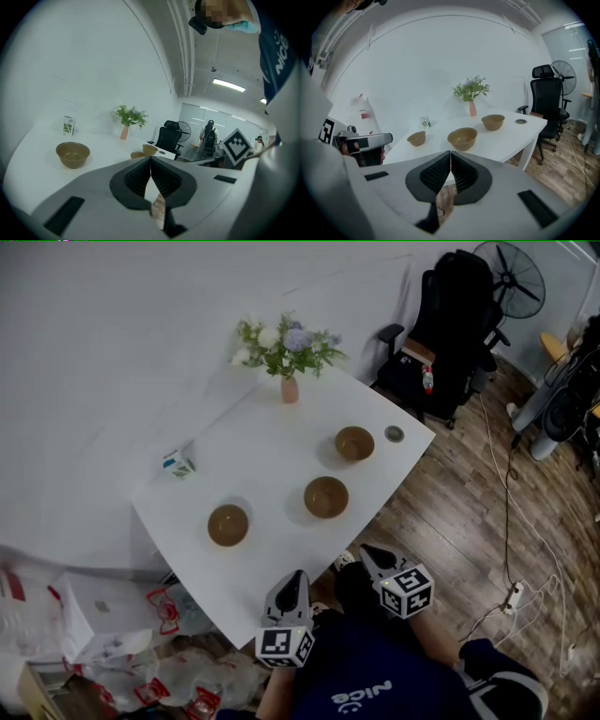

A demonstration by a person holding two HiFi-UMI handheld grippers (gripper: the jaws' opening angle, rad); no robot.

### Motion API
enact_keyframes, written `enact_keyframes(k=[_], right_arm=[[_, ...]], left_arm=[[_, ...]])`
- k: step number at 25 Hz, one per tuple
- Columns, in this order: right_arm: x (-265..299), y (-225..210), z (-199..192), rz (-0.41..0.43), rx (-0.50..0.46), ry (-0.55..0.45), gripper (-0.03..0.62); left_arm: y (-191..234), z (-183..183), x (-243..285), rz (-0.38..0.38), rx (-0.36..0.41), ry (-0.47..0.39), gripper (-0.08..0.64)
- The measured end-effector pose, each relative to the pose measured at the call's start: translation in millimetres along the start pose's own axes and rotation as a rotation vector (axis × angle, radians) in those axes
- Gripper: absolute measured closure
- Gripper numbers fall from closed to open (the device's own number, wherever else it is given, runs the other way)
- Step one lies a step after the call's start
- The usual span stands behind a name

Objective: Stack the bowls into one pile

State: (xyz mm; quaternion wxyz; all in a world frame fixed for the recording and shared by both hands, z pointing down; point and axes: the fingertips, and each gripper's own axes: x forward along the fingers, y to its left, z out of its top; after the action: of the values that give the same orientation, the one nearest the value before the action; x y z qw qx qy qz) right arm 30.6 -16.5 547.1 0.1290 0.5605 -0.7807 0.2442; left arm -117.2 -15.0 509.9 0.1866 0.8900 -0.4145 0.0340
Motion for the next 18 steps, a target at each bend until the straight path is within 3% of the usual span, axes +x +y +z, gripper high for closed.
enact_keyframes(k=[15, 18], right_arm=[[89.0, -63.7, 66.2, 0.034, -0.053, 0.055, 0.562], [105.1, -75.8, 72.7, 0.063, -0.034, 0.078, 0.449]], left_arm=[[55.8, 35.3, 44.2, 0.239, -0.023, -0.067, 0.541], [61.4, 38.7, 53.9, 0.275, -0.027, -0.066, 0.541]])
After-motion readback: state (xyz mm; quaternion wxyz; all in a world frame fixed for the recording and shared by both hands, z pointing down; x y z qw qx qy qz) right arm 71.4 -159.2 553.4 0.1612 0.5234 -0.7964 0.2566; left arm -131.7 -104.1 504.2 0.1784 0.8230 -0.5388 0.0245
